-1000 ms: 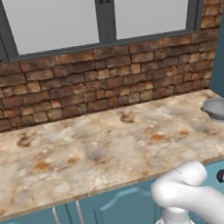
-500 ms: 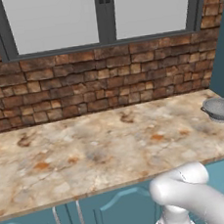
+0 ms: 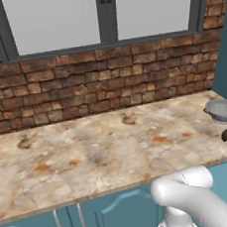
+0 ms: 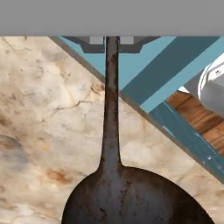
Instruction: Pick the ladle from the drawer and place it on the counter.
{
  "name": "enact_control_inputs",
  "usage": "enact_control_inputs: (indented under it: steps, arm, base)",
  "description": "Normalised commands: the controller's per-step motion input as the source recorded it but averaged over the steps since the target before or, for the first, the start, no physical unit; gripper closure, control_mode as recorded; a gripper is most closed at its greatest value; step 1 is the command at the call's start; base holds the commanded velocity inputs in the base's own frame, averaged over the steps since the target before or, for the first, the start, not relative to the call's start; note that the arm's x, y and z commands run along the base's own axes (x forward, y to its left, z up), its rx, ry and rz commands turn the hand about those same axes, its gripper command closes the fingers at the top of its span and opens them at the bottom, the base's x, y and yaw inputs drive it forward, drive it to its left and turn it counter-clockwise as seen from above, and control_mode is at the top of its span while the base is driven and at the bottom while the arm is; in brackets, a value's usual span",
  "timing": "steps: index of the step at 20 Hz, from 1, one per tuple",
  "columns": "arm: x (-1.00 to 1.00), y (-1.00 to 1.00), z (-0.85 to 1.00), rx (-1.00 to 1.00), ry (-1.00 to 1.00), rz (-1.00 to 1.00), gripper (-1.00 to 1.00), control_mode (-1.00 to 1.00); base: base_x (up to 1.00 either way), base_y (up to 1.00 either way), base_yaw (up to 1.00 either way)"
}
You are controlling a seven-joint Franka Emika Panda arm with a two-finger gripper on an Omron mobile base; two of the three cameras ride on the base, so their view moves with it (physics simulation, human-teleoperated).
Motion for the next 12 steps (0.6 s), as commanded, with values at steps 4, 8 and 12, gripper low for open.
enact_control_inputs:
  steps: [4,8,12]
  arm:
    - [1.00,0.07,0.61,0.00,0.14,0.07,1.00,-1.00]
    - [1.00,0.34,0.03,0.00,0.33,0.11,1.00,-1.00]
    - [1.00,0.74,-0.24,-0.06,0.32,0.11,1.00,-1.00]
  base:
    - [0.00,0.00,0.00]
    - [0.00,0.00,0.00]
    - [0.00,0.00,0.00]
